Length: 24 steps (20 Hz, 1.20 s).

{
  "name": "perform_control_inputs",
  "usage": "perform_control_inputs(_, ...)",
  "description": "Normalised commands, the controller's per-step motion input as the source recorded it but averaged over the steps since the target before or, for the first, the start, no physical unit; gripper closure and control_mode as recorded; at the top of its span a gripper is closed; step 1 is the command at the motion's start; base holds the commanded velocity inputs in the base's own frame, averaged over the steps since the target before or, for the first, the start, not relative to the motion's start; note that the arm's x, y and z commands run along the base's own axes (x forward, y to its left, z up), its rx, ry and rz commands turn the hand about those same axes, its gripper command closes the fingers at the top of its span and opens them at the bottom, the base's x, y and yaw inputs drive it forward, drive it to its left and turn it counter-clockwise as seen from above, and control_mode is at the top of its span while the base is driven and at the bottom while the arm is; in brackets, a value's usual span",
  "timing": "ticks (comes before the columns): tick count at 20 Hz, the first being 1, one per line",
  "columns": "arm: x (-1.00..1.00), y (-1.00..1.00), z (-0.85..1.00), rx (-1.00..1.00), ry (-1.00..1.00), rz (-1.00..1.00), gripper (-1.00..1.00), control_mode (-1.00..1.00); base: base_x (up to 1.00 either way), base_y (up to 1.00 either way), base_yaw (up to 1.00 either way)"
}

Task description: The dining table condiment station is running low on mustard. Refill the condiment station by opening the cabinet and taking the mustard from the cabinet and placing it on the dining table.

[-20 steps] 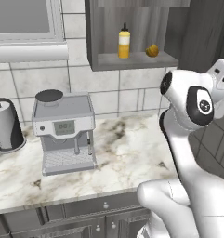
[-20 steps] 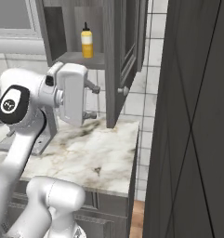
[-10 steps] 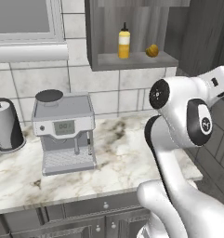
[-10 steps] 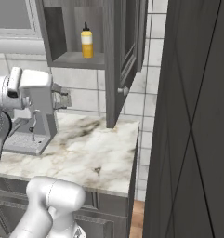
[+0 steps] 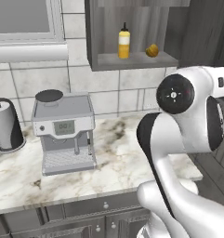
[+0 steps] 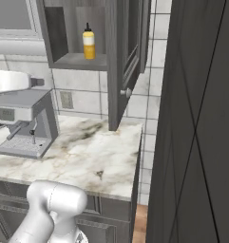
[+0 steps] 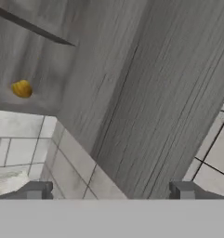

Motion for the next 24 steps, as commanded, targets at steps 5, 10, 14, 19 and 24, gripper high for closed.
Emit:
perform_control_inputs(5, 0.0, 0.12, 0.23, 0.32, -0.33, 0.43, -1.0, -1.0, 0.0, 0.0, 0.0)
perform_control_inputs(10, 0.17, 0.11, 0.01, 0.21, -0.19, 0.45, -1.0, -1.0, 0.0, 0.0, 0.0)
perform_control_inputs(14, 0.45, 0.32, 0.0, 0.02, -0.01, 0.26, -1.0, -1.0, 0.0, 0.0, 0.0)
perform_control_inputs(19, 0.44, 0.29, 0.04, 0.0, 0.08, 0.08, -1.0, -1.0, 0.0, 0.0, 0.0)
perform_control_inputs(24, 0.31, 0.1, 0.11, 0.0, 0.07, 0.03, -1.0, -1.0, 0.0, 0.0, 0.0)
